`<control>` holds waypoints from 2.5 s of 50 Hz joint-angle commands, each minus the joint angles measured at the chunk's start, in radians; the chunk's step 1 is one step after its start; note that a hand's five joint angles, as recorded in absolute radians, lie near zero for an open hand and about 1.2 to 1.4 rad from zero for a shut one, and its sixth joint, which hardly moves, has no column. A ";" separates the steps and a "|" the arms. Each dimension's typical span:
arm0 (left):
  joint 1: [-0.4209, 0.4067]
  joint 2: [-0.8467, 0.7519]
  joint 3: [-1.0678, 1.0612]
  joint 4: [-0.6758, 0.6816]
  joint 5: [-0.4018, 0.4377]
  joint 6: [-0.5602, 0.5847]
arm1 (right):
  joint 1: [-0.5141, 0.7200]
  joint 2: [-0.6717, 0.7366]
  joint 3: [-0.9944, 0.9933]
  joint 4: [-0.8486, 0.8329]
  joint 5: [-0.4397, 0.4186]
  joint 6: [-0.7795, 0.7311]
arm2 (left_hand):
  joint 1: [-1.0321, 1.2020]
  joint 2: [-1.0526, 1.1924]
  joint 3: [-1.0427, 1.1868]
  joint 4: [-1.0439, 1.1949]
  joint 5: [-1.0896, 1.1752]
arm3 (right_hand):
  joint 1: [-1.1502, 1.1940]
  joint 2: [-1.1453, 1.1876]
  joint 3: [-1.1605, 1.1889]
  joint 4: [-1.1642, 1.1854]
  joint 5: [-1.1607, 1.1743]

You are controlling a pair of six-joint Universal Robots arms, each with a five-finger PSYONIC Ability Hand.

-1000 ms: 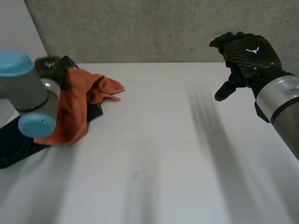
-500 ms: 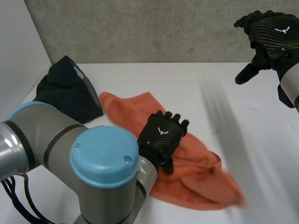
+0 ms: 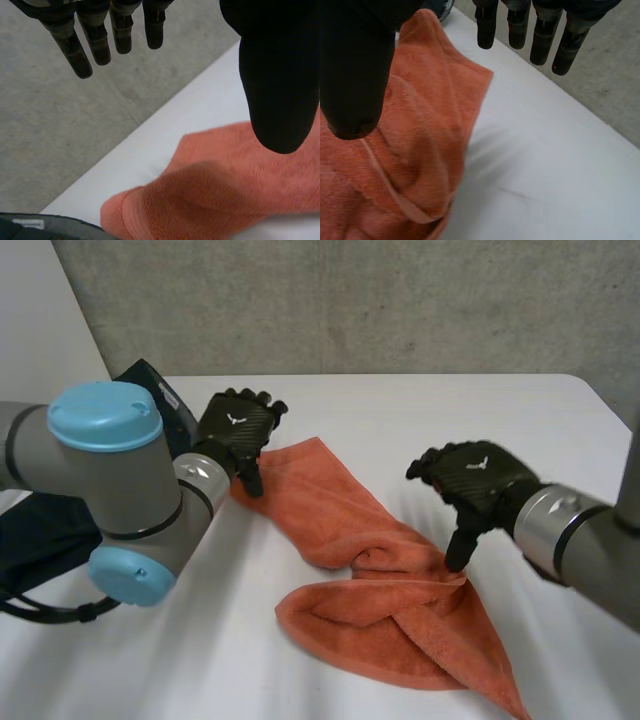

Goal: Fold the laundry.

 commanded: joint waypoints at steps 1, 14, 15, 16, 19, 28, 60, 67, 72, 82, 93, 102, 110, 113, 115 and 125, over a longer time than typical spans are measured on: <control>0.029 -0.152 0.077 0.004 0.062 0.116 | 0.023 0.057 0.107 -0.199 0.070 0.090 | 0.015 0.006 0.000 0.008 -0.010 | -0.020 -0.042 -0.038 -0.057 -0.056; 0.095 -0.346 0.262 0.004 0.063 0.263 | 0.022 0.236 0.052 -0.218 0.060 0.154 | 0.290 0.282 0.275 0.284 0.265 | 0.362 0.341 0.345 0.326 0.326; 0.095 -0.351 0.270 0.004 0.062 0.263 | 0.023 0.244 0.048 -0.221 0.060 0.154 | 0.352 0.343 0.337 0.345 0.327 | 0.424 0.403 0.407 0.387 0.388; 0.095 -0.356 0.278 0.002 0.062 0.263 | 0.023 0.253 0.044 -0.224 0.060 0.154 | 0.448 0.440 0.434 0.442 0.424 | 0.523 0.502 0.506 0.487 0.488; 0.095 -0.363 0.293 -0.001 0.062 0.265 | 0.023 0.285 0.018 -0.239 0.057 0.151 | 0.854 0.845 0.839 0.847 0.829 | 0.964 0.943 0.947 0.927 0.928; 0.072 -0.330 0.331 0.010 0.045 0.254 | 0.016 0.374 -0.241 -0.234 0.070 0.131 | 1.200 1.192 1.186 1.194 1.176 | 1.201 1.180 1.184 1.165 1.166; -0.024 0.509 -0.130 -0.188 -0.127 -0.039 | -0.038 -0.047 -0.413 0.226 0.052 -0.329 | 1.200 1.192 1.186 1.194 1.176 | 1.201 1.180 1.184 1.165 1.166; -0.040 0.491 -0.138 -0.214 -0.131 -0.083 | -0.039 -0.049 -0.421 0.186 -0.014 -0.315 | 1.200 1.192 1.186 1.194 1.176 | 1.201 1.180 1.184 1.165 1.166; -0.031 0.360 -0.118 -0.214 -0.136 -0.096 | -0.036 0.081 -0.429 0.076 -0.020 -0.267 | 1.200 1.192 1.186 1.194 1.176 | 1.201 1.180 1.184 1.165 1.166; 0.020 0.057 -0.061 -0.151 -0.219 -0.097 | 0.002 0.339 -0.450 -0.110 -0.005 -0.200 | 1.200 1.192 1.186 1.194 1.176 | 1.201 1.180 1.184 1.165 1.166; 0.035 -0.037 -0.037 -0.053 -0.289 -0.086 | 0.019 0.502 -0.485 -0.420 0.152 -0.154 | 0.024 0.015 0.009 0.018 -0.001 | -0.020 -0.042 -0.038 -0.057 -0.056; 0.028 0.182 -0.211 -0.058 -0.283 -0.085 | 0.011 0.276 -0.377 -0.291 0.185 -0.148 | 0.070 0.062 0.056 0.064 0.046 | -0.020 -0.042 -0.038 -0.057 -0.056; 0.023 0.354 -0.461 -0.064 -0.274 -0.071 | 0.007 0.128 -0.153 -0.038 0.097 -0.169 | 0.267 0.259 0.252 0.261 0.243 | -0.020 -0.042 -0.038 -0.057 -0.056; 0.034 0.377 -0.547 -0.059 -0.247 -0.016 | 0.007 0.078 -0.038 -0.023 0.039 -0.175 | 0.276 0.268 0.261 0.270 0.251 | -0.020 -0.042 -0.038 -0.057 -0.056; 0.043 0.371 -0.576 -0.043 -0.233 0.009 | 0.007 0.052 0.042 -0.041 -0.003 -0.175 | 0.276 0.268 0.261 0.270 0.251 | -0.020 -0.042 -0.038 -0.057 -0.056; 0.094 0.229 -0.569 0.123 -0.196 0.021 | -0.023 -0.008 0.277 -0.217 -0.034 -0.163 | 0.376 0.367 0.361 0.369 0.351 | -0.020 -0.042 -0.038 -0.057 -0.056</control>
